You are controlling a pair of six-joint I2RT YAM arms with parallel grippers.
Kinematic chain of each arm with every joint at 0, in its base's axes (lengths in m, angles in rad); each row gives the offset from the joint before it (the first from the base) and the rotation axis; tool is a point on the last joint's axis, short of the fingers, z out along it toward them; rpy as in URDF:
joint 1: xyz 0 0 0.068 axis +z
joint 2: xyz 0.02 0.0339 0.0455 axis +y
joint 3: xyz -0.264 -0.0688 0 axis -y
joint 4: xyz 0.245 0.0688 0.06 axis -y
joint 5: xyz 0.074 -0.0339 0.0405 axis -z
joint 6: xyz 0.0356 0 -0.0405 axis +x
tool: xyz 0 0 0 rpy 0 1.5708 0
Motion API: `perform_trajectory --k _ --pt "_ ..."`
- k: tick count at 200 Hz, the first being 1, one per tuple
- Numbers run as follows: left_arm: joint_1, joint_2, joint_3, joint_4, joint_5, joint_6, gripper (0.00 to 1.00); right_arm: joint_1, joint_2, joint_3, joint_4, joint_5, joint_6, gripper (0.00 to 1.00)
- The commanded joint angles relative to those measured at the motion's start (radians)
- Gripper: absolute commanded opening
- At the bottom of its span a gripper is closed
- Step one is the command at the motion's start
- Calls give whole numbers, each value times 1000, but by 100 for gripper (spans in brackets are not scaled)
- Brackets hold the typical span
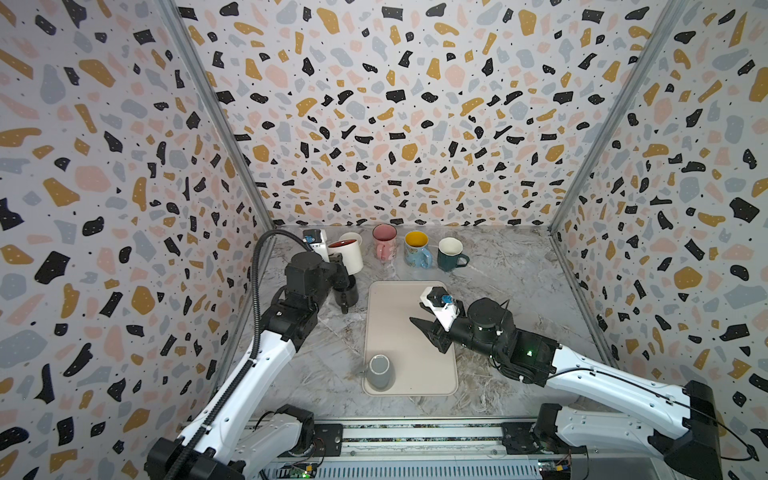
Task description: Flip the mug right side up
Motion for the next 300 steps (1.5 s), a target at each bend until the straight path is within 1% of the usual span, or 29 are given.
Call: perform_trajectory --k 1,21,30,34,47,73,107,140,197,222,258,300 --pt "47 -28 -51 233 -140 -21 0 1 2 -2 23 15 -8 44" --pt "86 -32 -111 338 -190 -38 0 2 8 -3 34 18 -10 44" --pt "99 -26 -126 355 -217 -35 0 2 9 -4 37 22 -11 44" --pt "107 -22 -133 393 -223 -35 0 1 10 -5 37 24 -12 44" --pt "130 -5 -148 441 -225 -24 0 -1 9 -5 38 26 -14 44" --pt "159 46 -175 534 -271 6 0 -9 10 -11 43 26 -14 44" --pt "187 153 -200 670 -269 20 0 -23 14 -16 49 24 -15 44" --pt "193 278 -191 762 -250 27 0 -38 16 -21 53 13 -10 44" --pt "205 422 -142 814 -222 70 0 -64 29 -25 63 -14 -3 43" --pt "212 471 -130 831 -188 87 0 -69 40 -25 69 -23 1 43" --pt "215 542 -104 827 -153 87 0 -79 48 -27 74 -32 0 43" --pt "217 594 -115 859 -153 69 0 -84 51 -29 74 -37 3 43"
